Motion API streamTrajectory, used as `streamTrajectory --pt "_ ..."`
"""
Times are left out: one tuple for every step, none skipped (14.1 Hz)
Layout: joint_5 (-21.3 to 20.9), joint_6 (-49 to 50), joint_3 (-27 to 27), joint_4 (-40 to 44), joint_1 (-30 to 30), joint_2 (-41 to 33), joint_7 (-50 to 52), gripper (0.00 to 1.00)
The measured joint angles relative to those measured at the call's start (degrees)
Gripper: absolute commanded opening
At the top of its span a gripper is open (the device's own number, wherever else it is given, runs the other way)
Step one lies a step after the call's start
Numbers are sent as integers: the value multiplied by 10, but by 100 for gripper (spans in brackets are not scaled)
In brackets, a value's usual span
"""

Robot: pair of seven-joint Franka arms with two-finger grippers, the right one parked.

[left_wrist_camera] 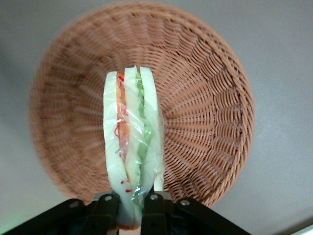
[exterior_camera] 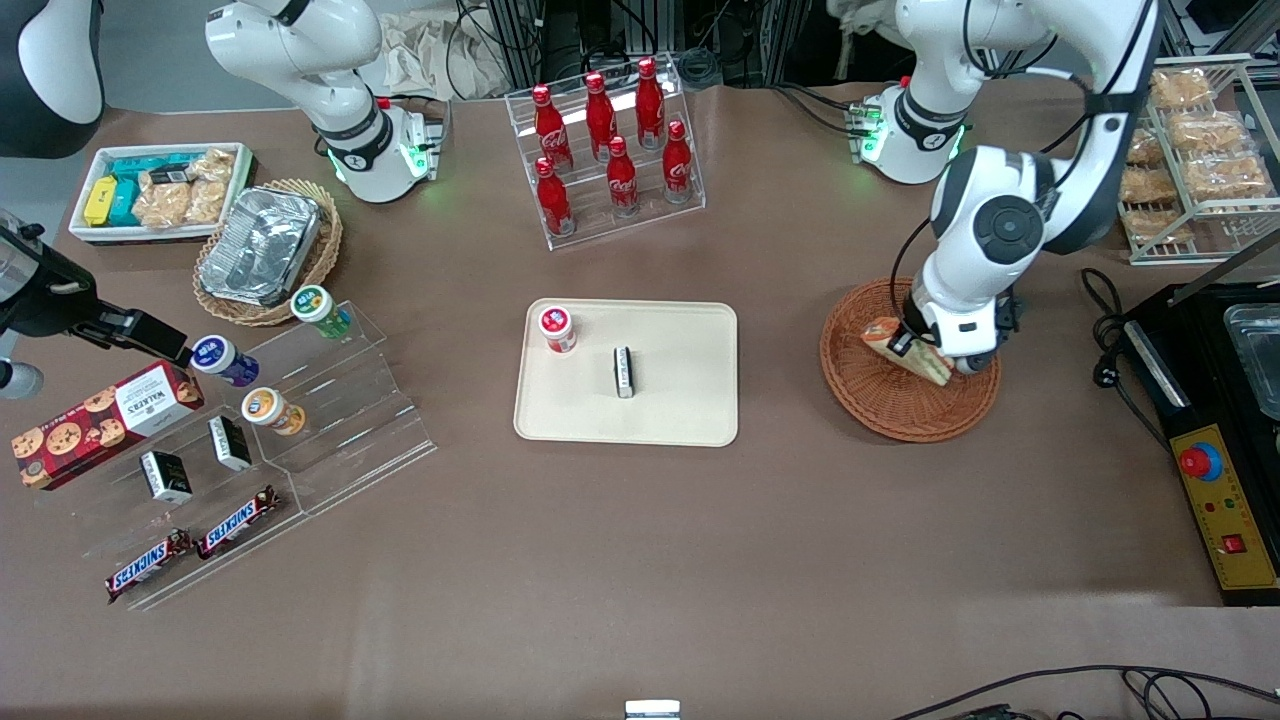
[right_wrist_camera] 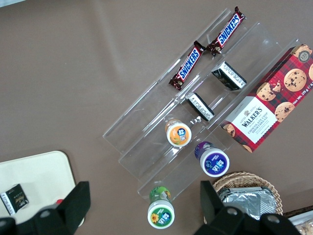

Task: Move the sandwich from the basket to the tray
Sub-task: 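Lift the sandwich up out of the basket with the left gripper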

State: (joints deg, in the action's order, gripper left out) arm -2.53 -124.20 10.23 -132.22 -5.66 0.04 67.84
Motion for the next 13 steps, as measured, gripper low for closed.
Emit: streamTrajectory --pt "-3 44 0 30 0 -5 -2 0" --pt "-6 85 0 62 2 -8 -11 0" --pt "-6 123 0 94 6 -10 -31 0" --pt "-6 160 -1 127 10 -11 -57 0" --pt "-5 197 -2 160 14 -11 -84 0" --pt "-5 235 -3 194 16 -11 -108 0" --pt "-4 269 -5 225 19 -11 -130 0" --pt "1 300 -12 255 21 -11 -154 0" --pt "9 326 -22 281 22 -11 -176 0" --pt "15 344 -32 299 23 -11 -193 0" --pt "18 351 -38 308 25 -11 -203 0" --pt "18 354 -39 311 25 -10 -206 0" --pt "18 354 -39 311 25 -9 -207 0"
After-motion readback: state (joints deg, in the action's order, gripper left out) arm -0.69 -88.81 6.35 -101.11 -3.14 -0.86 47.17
